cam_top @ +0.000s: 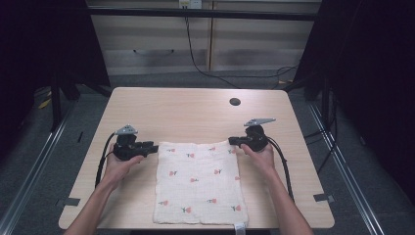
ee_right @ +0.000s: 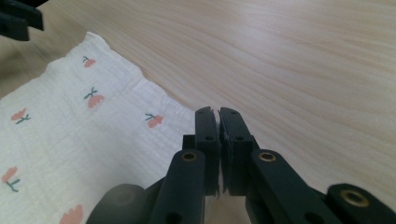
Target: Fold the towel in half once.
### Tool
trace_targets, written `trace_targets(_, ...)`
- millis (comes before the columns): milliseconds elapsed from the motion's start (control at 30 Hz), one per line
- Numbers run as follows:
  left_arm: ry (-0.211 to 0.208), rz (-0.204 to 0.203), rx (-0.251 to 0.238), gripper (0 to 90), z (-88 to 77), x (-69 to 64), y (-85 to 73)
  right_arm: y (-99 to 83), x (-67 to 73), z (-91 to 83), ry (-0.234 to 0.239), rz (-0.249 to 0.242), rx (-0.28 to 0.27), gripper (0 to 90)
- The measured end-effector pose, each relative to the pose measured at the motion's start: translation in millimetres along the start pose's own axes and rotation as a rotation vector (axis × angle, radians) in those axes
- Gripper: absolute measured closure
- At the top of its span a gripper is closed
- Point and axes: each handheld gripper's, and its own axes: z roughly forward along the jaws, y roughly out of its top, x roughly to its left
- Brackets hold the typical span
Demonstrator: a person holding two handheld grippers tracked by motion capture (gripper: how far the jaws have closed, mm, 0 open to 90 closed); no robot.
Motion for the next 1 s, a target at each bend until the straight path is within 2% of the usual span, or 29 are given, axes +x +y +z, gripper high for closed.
trace_targets(33, 0.028, -0.003, 0.008, 62.2, 3.9, 7.3, 4.2, 0.5, 0.9, -0.7, 0.001, 0.001, -0.003, 86.7)
trace_targets(100, 0.020, -0.015, 0.015, 61.7, 7.0, 10.7, 5.6, 0.7, 2.1, -1.4, 0.004, -0.001, -0.004, 86.7)
trace_targets(133, 0.047, -0.014, 0.043, 61.4, 15.7, 14.6, 6.5, 0.5, 1.9, -1.3, 0.005, -0.006, -0.006, 86.8)
trace_targets(167, 0.051, -0.015, 0.053, 61.3, 20.2, 15.5, 6.2, 0.2, 2.2, -1.1, 0.005, -0.004, -0.007, 86.8)
trace_targets(200, 0.051, -0.015, 0.053, 61.3, 20.2, 15.5, 6.2, 0.0, 2.2, -0.9, 0.005, -0.003, -0.006, 86.7)
trace_targets(233, 0.056, -0.024, 0.069, 60.9, 28.2, 15.6, 6.5, -0.3, 2.2, -0.3, 0.005, -0.005, -0.002, 86.7)
trace_targets(333, 0.068, -0.006, 0.064, 60.8, 35.4, 10.5, 11.4, -1.0, 3.0, 1.7, 0.008, -0.008, 0.007, 86.7)
trace_targets(367, 0.090, 0.013, 0.065, 60.8, 38.1, 8.4, 13.1, -1.1, 3.0, 2.4, 0.008, -0.011, 0.008, 86.7)
trace_targets(400, 0.080, 0.018, 0.068, 60.4, 40.9, 8.2, 13.8, -1.4, 2.9, 2.7, 0.010, -0.011, 0.008, 86.7)
trace_targets(467, 0.105, 0.028, 0.094, 60.4, 46.7, 8.0, 14.1, -1.5, 2.6, 2.4, 0.008, -0.008, 0.005, 86.7)
trace_targets(600, 0.104, 0.023, 0.099, 60.9, 50.8, 10.3, 11.8, -1.5, 2.7, 0.6, 0.014, -0.008, -0.001, 86.7)
trace_targets(700, 0.103, 0.022, 0.100, 68.0, 50.6, 9.0, 11.2, -2.0, 2.4, 0.4, 0.016, -0.011, 0.001, 86.6)
trace_targets(733, 0.108, 0.064, 0.109, 72.6, 50.1, 5.5, 9.9, -2.4, 1.7, -0.1, 0.018, -0.008, -0.005, 86.6)
trace_targets(767, 0.111, 0.077, 0.107, 78.0, 50.2, 4.4, 9.1, -2.5, 1.1, -0.4, 0.017, -0.007, -0.006, 86.6)
trace_targets(867, 0.101, 0.064, 0.097, 86.4, 50.4, 5.6, 8.1, -2.7, 0.2, -0.9, 0.014, -0.002, -0.004, 86.6)
trace_targets(1000, 0.086, 0.051, 0.071, 88.0, 48.1, 3.4, 9.3, -1.3, 0.5, -3.6, 0.008, -0.008, -0.016, 86.6)
